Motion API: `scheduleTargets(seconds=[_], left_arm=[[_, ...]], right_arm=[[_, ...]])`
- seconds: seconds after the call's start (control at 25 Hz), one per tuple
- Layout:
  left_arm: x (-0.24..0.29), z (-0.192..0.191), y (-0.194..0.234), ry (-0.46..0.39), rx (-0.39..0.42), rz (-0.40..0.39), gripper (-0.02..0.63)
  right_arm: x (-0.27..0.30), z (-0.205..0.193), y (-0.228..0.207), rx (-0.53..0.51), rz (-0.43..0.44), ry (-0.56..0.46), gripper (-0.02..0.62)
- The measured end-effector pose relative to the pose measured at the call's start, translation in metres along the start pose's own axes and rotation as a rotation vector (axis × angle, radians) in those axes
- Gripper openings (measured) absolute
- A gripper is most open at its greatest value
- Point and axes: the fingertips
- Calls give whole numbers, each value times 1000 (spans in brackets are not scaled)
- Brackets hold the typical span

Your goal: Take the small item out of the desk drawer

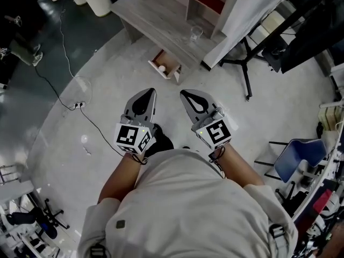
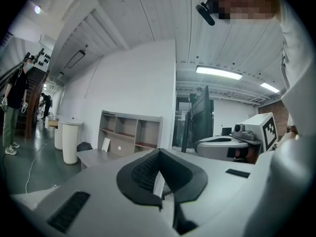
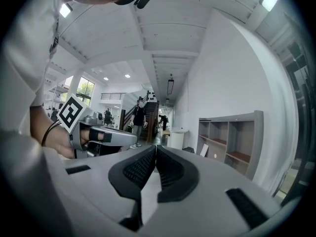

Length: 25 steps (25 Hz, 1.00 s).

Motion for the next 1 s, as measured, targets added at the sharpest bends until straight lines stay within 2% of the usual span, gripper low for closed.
scheduleTargets(seconds=[0.12, 0.28, 0.48, 0.76, 1.0], left_arm=[[11, -1, 41, 6, -6, -5, 12], [20, -2, 89, 16, -6, -31, 12], [24, 9, 148, 11, 27, -48, 12], [31, 4, 194, 24, 3, -44, 12], [40, 1, 225, 13, -28, 15, 12]], right_arm=[[45, 1, -5, 10, -9, 33, 18], [98, -5, -10, -8, -22, 20, 18], [159, -7, -8, -39, -14, 66, 18], [206, -21, -16, -70, 21, 140, 18], [234, -35, -28, -73, 82, 180, 18]])
Point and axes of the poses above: the fingertips, and each gripper's own axes: x forward along the fingers, y to its left, z out of its top, and after that the axes turned 4 degrees about -y, right-handed
